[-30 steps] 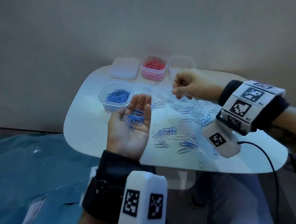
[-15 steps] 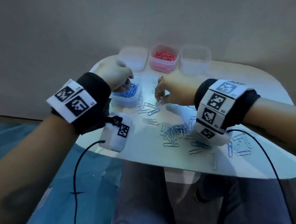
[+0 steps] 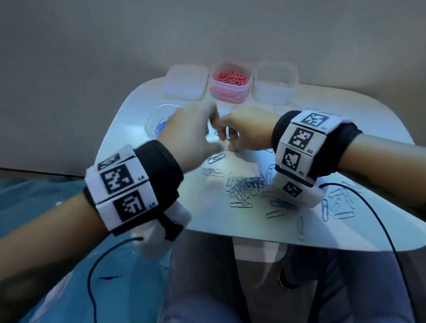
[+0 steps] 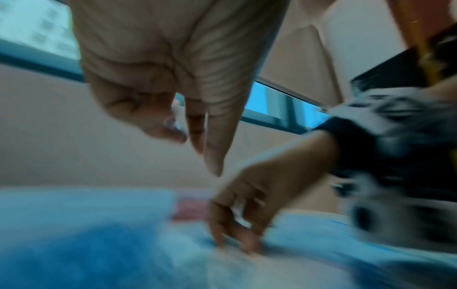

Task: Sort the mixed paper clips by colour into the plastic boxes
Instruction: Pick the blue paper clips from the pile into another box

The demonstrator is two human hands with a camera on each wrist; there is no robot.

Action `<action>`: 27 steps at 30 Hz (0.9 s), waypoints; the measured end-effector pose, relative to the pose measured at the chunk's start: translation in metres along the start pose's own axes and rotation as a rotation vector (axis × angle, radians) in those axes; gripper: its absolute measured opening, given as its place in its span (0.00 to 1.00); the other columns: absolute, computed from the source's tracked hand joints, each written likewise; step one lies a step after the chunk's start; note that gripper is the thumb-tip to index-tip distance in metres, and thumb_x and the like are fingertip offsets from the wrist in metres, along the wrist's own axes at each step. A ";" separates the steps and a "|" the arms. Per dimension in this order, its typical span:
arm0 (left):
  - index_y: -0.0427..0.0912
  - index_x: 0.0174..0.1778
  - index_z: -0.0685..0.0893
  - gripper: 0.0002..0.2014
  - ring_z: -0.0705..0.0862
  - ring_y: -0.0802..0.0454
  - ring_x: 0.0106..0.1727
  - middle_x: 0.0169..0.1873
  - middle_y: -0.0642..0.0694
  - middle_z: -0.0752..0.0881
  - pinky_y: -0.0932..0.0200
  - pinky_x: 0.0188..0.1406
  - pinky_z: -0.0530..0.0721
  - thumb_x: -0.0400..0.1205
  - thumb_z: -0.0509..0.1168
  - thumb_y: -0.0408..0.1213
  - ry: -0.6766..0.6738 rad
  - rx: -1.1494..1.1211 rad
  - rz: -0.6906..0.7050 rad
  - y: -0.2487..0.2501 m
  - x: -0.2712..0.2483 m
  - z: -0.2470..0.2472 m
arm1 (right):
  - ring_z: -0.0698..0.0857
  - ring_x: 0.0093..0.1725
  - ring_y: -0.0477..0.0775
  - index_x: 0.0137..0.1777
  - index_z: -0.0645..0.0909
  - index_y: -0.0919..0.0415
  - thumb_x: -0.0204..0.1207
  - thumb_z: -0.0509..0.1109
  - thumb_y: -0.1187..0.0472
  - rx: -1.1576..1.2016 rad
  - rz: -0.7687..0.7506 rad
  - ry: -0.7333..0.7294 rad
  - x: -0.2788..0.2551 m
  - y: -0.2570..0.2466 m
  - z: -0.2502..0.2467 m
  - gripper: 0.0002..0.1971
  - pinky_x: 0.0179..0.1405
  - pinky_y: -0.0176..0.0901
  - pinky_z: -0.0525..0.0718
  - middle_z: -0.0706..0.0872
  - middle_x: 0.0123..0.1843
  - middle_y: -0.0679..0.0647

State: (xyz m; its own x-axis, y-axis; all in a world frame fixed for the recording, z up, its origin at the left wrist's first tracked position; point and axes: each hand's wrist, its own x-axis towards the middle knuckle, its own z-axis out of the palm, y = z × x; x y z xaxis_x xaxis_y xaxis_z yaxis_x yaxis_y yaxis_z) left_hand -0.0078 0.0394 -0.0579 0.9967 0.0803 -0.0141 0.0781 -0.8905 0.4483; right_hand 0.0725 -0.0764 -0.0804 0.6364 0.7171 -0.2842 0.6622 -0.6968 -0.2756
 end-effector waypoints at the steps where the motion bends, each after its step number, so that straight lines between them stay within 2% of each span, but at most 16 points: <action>1: 0.41 0.52 0.78 0.12 0.75 0.47 0.46 0.41 0.47 0.76 0.60 0.40 0.68 0.75 0.71 0.36 -0.098 0.028 -0.024 0.001 -0.001 0.008 | 0.75 0.49 0.53 0.52 0.80 0.60 0.73 0.69 0.67 0.017 0.006 -0.015 -0.001 0.002 -0.002 0.09 0.50 0.42 0.74 0.78 0.46 0.50; 3: 0.41 0.52 0.79 0.08 0.79 0.43 0.53 0.43 0.44 0.80 0.59 0.44 0.72 0.78 0.66 0.34 -0.203 0.140 -0.041 -0.001 0.000 0.019 | 0.78 0.45 0.51 0.48 0.84 0.62 0.70 0.73 0.67 0.050 0.021 -0.064 -0.003 0.006 -0.006 0.07 0.48 0.41 0.77 0.81 0.43 0.51; 5: 0.41 0.50 0.81 0.06 0.81 0.40 0.54 0.48 0.40 0.84 0.56 0.47 0.77 0.78 0.64 0.32 -0.239 0.202 -0.050 -0.002 0.003 0.024 | 0.78 0.41 0.49 0.42 0.84 0.60 0.69 0.75 0.65 0.088 0.032 -0.050 -0.004 0.009 -0.011 0.04 0.41 0.36 0.76 0.82 0.36 0.49; 7: 0.41 0.47 0.83 0.05 0.82 0.40 0.54 0.50 0.38 0.85 0.56 0.47 0.77 0.77 0.65 0.31 -0.248 0.199 -0.060 0.000 0.004 0.025 | 0.76 0.41 0.49 0.44 0.84 0.63 0.71 0.74 0.65 0.095 0.043 0.102 0.002 0.010 -0.012 0.04 0.32 0.29 0.70 0.77 0.32 0.46; 8: 0.41 0.47 0.83 0.05 0.82 0.40 0.55 0.51 0.38 0.85 0.56 0.47 0.77 0.78 0.65 0.30 -0.250 0.202 -0.053 0.001 0.005 0.025 | 0.76 0.42 0.50 0.47 0.84 0.65 0.71 0.73 0.66 0.080 0.057 0.177 0.007 0.010 -0.012 0.06 0.31 0.31 0.70 0.77 0.33 0.48; 9: 0.39 0.48 0.84 0.06 0.82 0.40 0.55 0.51 0.38 0.86 0.55 0.49 0.77 0.78 0.65 0.30 -0.259 0.205 -0.053 0.002 0.005 0.025 | 0.77 0.44 0.52 0.48 0.83 0.66 0.71 0.73 0.65 0.061 0.069 0.212 0.012 0.009 -0.011 0.08 0.33 0.34 0.72 0.79 0.37 0.51; 11: 0.36 0.51 0.85 0.08 0.82 0.41 0.57 0.51 0.37 0.86 0.54 0.52 0.79 0.78 0.65 0.30 -0.296 0.212 -0.057 0.003 0.006 0.025 | 0.80 0.44 0.54 0.48 0.84 0.66 0.69 0.75 0.64 0.026 0.072 0.151 0.021 0.006 -0.008 0.09 0.40 0.40 0.77 0.84 0.43 0.56; 12: 0.36 0.49 0.85 0.07 0.82 0.41 0.56 0.50 0.38 0.86 0.54 0.51 0.79 0.77 0.66 0.30 -0.314 0.208 -0.060 0.002 0.007 0.025 | 0.80 0.43 0.54 0.47 0.84 0.66 0.68 0.76 0.63 0.016 0.070 0.104 0.025 0.005 -0.006 0.10 0.40 0.41 0.78 0.84 0.43 0.56; 14: 0.40 0.38 0.82 0.02 0.82 0.45 0.53 0.42 0.42 0.85 0.58 0.43 0.76 0.75 0.69 0.31 -0.332 0.163 -0.070 -0.001 0.007 0.022 | 0.79 0.42 0.53 0.47 0.84 0.66 0.68 0.77 0.63 0.016 0.074 0.053 0.028 0.003 -0.005 0.10 0.36 0.39 0.76 0.83 0.41 0.55; 16: 0.45 0.29 0.75 0.11 0.81 0.47 0.48 0.38 0.46 0.83 0.61 0.38 0.72 0.75 0.69 0.31 -0.309 0.128 -0.041 -0.003 0.004 0.020 | 0.80 0.43 0.53 0.48 0.85 0.66 0.69 0.76 0.62 0.016 0.076 0.037 0.030 0.003 -0.006 0.10 0.37 0.40 0.76 0.83 0.41 0.54; 18: 0.49 0.27 0.72 0.14 0.79 0.49 0.43 0.37 0.47 0.83 0.61 0.35 0.72 0.74 0.67 0.29 -0.248 0.092 0.041 0.001 -0.001 0.019 | 0.80 0.44 0.55 0.50 0.84 0.67 0.71 0.73 0.64 -0.034 0.074 0.037 0.030 0.002 -0.005 0.10 0.41 0.42 0.76 0.85 0.45 0.57; 20: 0.48 0.31 0.74 0.12 0.79 0.53 0.39 0.36 0.48 0.83 0.62 0.38 0.73 0.73 0.67 0.28 -0.233 0.013 0.109 0.009 -0.009 0.021 | 0.80 0.44 0.58 0.52 0.83 0.68 0.73 0.68 0.67 -0.113 0.044 0.060 0.028 0.001 -0.005 0.09 0.41 0.43 0.75 0.86 0.51 0.62; 22: 0.46 0.40 0.80 0.08 0.77 0.64 0.31 0.35 0.52 0.82 0.70 0.33 0.71 0.73 0.69 0.28 -0.269 -0.045 0.135 0.015 -0.013 0.024 | 0.78 0.44 0.58 0.54 0.83 0.67 0.75 0.64 0.67 -0.155 0.029 0.066 0.024 0.001 -0.010 0.10 0.42 0.43 0.73 0.86 0.54 0.63; 23: 0.45 0.45 0.82 0.08 0.75 0.67 0.28 0.35 0.53 0.82 0.74 0.30 0.68 0.74 0.70 0.29 -0.285 -0.037 0.152 0.018 -0.013 0.026 | 0.79 0.43 0.58 0.51 0.83 0.65 0.77 0.62 0.67 -0.151 0.032 0.076 0.020 0.003 -0.015 0.09 0.42 0.43 0.75 0.86 0.53 0.63; 25: 0.43 0.51 0.85 0.10 0.72 0.66 0.28 0.36 0.53 0.82 0.71 0.31 0.68 0.75 0.71 0.31 -0.304 0.018 0.178 0.023 -0.011 0.032 | 0.79 0.32 0.51 0.37 0.78 0.57 0.77 0.60 0.68 -0.102 0.038 0.118 0.008 0.012 -0.029 0.10 0.35 0.39 0.76 0.85 0.45 0.59; 27: 0.42 0.53 0.86 0.11 0.74 0.58 0.33 0.36 0.51 0.82 0.64 0.38 0.71 0.75 0.72 0.33 -0.309 0.062 0.167 0.026 -0.009 0.038 | 0.77 0.26 0.44 0.32 0.74 0.56 0.75 0.61 0.68 0.023 0.066 0.164 -0.013 0.023 -0.039 0.12 0.29 0.33 0.75 0.85 0.39 0.54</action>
State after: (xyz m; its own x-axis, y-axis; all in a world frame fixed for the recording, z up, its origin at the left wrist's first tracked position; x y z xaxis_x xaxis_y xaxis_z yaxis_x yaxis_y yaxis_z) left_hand -0.0135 -0.0012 -0.0798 0.9550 -0.1998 -0.2193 -0.0951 -0.9063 0.4119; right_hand 0.0951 -0.1011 -0.0473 0.7354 0.6610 -0.1490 0.6088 -0.7411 -0.2830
